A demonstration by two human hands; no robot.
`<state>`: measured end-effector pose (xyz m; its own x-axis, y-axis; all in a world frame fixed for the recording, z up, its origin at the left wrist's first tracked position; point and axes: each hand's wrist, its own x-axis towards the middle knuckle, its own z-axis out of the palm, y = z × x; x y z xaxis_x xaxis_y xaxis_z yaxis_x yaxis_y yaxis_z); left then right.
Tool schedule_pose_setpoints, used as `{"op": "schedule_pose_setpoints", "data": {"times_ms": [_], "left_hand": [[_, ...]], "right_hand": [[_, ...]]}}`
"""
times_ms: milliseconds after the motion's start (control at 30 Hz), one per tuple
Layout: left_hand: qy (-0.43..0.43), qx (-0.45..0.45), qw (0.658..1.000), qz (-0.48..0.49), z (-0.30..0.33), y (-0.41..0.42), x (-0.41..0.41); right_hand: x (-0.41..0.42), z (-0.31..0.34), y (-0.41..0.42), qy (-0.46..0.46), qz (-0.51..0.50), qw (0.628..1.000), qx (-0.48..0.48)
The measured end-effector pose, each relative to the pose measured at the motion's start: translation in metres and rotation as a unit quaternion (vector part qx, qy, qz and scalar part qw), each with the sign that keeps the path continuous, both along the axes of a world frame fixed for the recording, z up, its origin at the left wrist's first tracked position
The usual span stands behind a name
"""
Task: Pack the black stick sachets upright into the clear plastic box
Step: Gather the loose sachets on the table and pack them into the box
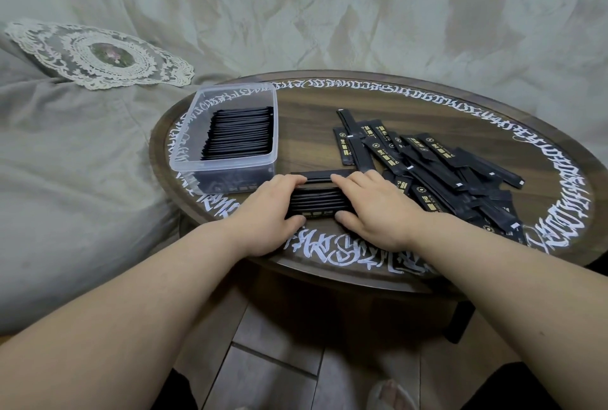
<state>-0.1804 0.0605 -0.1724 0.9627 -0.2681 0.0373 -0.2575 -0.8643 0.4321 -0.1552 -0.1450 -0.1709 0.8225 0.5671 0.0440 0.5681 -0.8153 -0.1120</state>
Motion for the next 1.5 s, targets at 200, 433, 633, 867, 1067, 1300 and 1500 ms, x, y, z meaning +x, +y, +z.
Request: {"op": "schedule_pose_setpoints", "data": {"times_ms": [200, 433, 633, 867, 1067, 1300, 1500], "left_hand": [[-0.005, 0.061, 0.998, -0.001, -0.006, -0.011, 0.002], [-0.112, -0.081, 0.990, -0.011, 0.017, -0.006, -0.003], [-0.128, -0.157, 0.979, -0.004, 0.041, -0.002, -0.008], [-0.161, -0.157, 0.973, 0.057, 0.073, 0.020, 0.013], [-0.172, -0.111, 0.967, 0.153, 0.092, 0.079, 0.051], [-0.101, -0.100, 0.961, 0.236, 0.072, 0.138, 0.121], [-0.019, -0.146, 0.949, 0.277, 0.054, 0.152, 0.156]], "right_hand": [[-0.002, -0.002, 0.009, -0.028, 0.010, 0.999, -0.014], [-0.001, 0.021, 0.006, 0.000, 0.030, 0.988, 0.151], [-0.008, 0.039, 0.023, -0.010, 0.044, 0.979, 0.199], [0.006, 0.063, 0.044, -0.036, -0.014, 0.970, 0.239], [0.047, 0.080, 0.058, -0.045, -0.046, 0.975, 0.215], [0.121, 0.097, 0.094, -0.052, -0.006, 0.987, 0.149], [0.170, 0.090, 0.128, -0.068, 0.033, 0.994, 0.082]]}}
